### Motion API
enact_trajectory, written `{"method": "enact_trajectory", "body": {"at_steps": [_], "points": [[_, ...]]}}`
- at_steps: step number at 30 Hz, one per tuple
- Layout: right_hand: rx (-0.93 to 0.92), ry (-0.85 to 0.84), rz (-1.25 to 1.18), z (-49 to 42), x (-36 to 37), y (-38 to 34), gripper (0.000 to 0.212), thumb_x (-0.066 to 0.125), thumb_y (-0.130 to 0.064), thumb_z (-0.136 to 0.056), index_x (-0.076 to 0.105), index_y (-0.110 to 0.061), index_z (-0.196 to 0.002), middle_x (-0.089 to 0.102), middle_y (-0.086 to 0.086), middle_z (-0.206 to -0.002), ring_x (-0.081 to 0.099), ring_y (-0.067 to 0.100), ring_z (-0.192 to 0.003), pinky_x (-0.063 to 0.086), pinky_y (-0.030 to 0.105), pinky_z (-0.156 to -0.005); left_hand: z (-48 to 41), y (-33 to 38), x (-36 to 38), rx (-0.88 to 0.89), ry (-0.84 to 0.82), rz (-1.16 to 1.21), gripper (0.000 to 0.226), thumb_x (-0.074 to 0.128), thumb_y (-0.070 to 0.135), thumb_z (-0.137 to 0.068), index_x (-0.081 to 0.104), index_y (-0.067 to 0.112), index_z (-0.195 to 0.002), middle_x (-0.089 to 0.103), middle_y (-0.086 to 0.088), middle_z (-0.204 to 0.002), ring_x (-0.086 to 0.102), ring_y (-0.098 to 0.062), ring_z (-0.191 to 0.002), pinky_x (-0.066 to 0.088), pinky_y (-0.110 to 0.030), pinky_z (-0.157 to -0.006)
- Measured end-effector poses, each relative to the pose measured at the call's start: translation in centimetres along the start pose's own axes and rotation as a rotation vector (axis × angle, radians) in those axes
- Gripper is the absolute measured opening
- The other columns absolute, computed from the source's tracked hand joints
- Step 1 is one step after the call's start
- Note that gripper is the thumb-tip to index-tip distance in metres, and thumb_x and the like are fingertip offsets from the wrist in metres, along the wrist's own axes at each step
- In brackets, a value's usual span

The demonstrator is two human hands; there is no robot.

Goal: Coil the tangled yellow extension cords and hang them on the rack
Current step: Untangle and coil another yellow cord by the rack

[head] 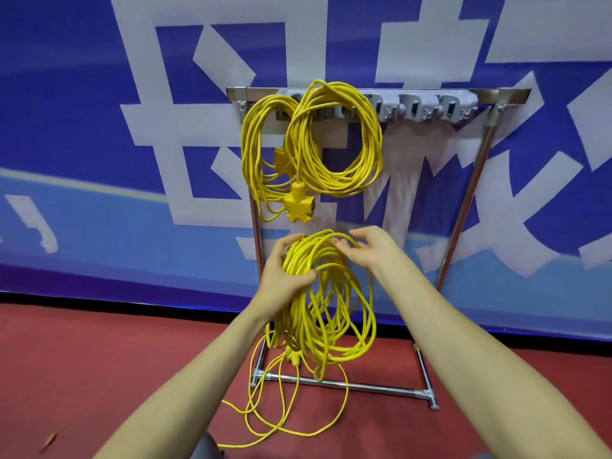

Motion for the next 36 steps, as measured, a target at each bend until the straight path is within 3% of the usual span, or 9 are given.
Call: {"method": "enact_trajectory", "body": {"at_steps": [1, 5, 10, 14, 19, 21, 24, 29, 36], "points": [[0.078, 0.011, -0.1, -0.2, -0.2, 0.5, 0.025, 0.042, 0.001, -0.096, 0.046, 0.007, -0.119, 0.051, 0.021, -0.116, 0.052, 0.037, -0.12, 0.044, 0.046, -0.1, -0.1, -0.4, -0.3, -0.013, 0.021, 0.019, 0.067, 0.079, 0.009, -0.066, 0.053, 0.029, -0.125, 0.066, 0.0, -0.113, 0.067, -0.018, -0.102, 0.053, -0.044, -0.094], [-0.086, -0.054, 0.516, -0.2, -1.0, -0.1, 0.031, 0.051, 0.001, -0.092, 0.047, -0.006, -0.122, 0.06, 0.009, -0.089, 0.066, 0.02, -0.085, 0.056, 0.037, -0.073, -0.4, -0.8, -0.5, -0.041, -0.004, -0.008, 0.068, 0.08, 0.012, -0.066, 0.053, 0.034, -0.124, 0.066, 0.005, -0.111, 0.065, -0.02, -0.106, 0.052, -0.044, -0.096], [-0.253, -0.055, 0.706, -0.2, -1.9, -1.3, 0.062, 0.059, -0.004, -0.09, 0.032, -0.02, -0.144, 0.067, 0.01, -0.088, 0.067, 0.019, -0.079, 0.057, 0.037, -0.077, -0.9, -0.5, -0.4, -0.062, -0.01, -0.003, 0.069, 0.082, 0.018, -0.063, 0.053, 0.035, -0.123, 0.066, -0.002, -0.111, 0.066, -0.022, -0.104, 0.054, -0.04, -0.09], [-0.71, -0.002, 1.248, 1.2, -0.7, -2.3, 0.047, 0.064, -0.025, -0.088, 0.051, -0.02, -0.132, 0.065, -0.005, -0.072, 0.062, 0.012, -0.08, 0.051, 0.031, -0.078, -1.4, -0.5, -0.6, -0.093, -0.002, 0.04, 0.066, 0.078, -0.002, -0.074, 0.05, 0.027, -0.127, 0.064, -0.001, -0.108, 0.067, -0.014, -0.095, 0.056, -0.032, -0.084], [-1.084, 0.031, 1.789, 2.4, 1.0, -1.5, 0.071, 0.071, -0.047, -0.077, 0.04, -0.029, -0.138, 0.042, 0.003, -0.115, 0.036, 0.02, -0.112, 0.045, 0.034, -0.087, -1.6, -0.4, -0.5, -0.097, -0.023, 0.038, 0.069, 0.079, -0.001, -0.074, 0.05, 0.026, -0.13, 0.064, -0.001, -0.108, 0.067, -0.018, -0.097, 0.057, -0.036, -0.084], [-1.178, -0.128, 1.826, 2.5, 1.9, -0.4, 0.082, 0.075, -0.04, -0.075, 0.033, -0.029, -0.144, 0.036, 0.008, -0.13, 0.031, 0.025, -0.125, 0.038, 0.038, -0.101, -1.6, -0.3, -0.4, -0.092, -0.047, 0.061, 0.071, 0.081, 0.0, -0.072, 0.05, 0.027, -0.13, 0.064, -0.001, -0.11, 0.068, -0.017, -0.098, 0.057, -0.034, -0.084], [-1.235, -0.288, 1.79, 2.5, 2.7, 0.5, 0.062, 0.07, -0.027, -0.082, 0.045, -0.023, -0.138, 0.046, 0.007, -0.132, 0.041, 0.025, -0.126, 0.043, 0.04, -0.094, -1.3, 0.0, -0.3, -0.099, -0.091, 0.099, 0.071, 0.08, -0.002, -0.073, 0.049, 0.026, -0.13, 0.065, -0.001, -0.11, 0.068, -0.014, -0.094, 0.056, -0.029, -0.08], [-1.116, -0.255, 1.534, 1.7, 3.6, -1.5, 0.016, 0.064, -0.027, -0.087, 0.066, -0.019, -0.101, 0.059, -0.003, -0.104, 0.058, 0.017, -0.099, 0.051, 0.04, -0.078, -1.2, 0.0, 0.2, -0.117, -0.188, 0.042, 0.081, 0.084, 0.017, -0.06, 0.046, 0.039, -0.128, 0.061, -0.002, -0.118, 0.065, -0.016, -0.099, 0.056, -0.035, -0.084], [-0.957, -0.237, 1.267, 0.8, 2.9, -2.5, 0.005, 0.072, -0.025, -0.079, 0.068, -0.024, -0.081, 0.061, -0.007, -0.085, 0.059, 0.012, -0.082, 0.052, 0.038, -0.074, -1.2, -0.4, 0.6, -0.144, -0.262, -0.02, 0.081, 0.085, 0.02, -0.058, 0.047, 0.048, -0.124, 0.059, -0.007, -0.122, 0.063, -0.019, -0.1, 0.052, -0.044, -0.091]]}}
Point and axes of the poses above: each hand's wrist, its own z-axis away from the middle knuckle, its own x-axis out of the palm, y = z × x, the point moved 7 cm from there along -z, towards the middle knuckle
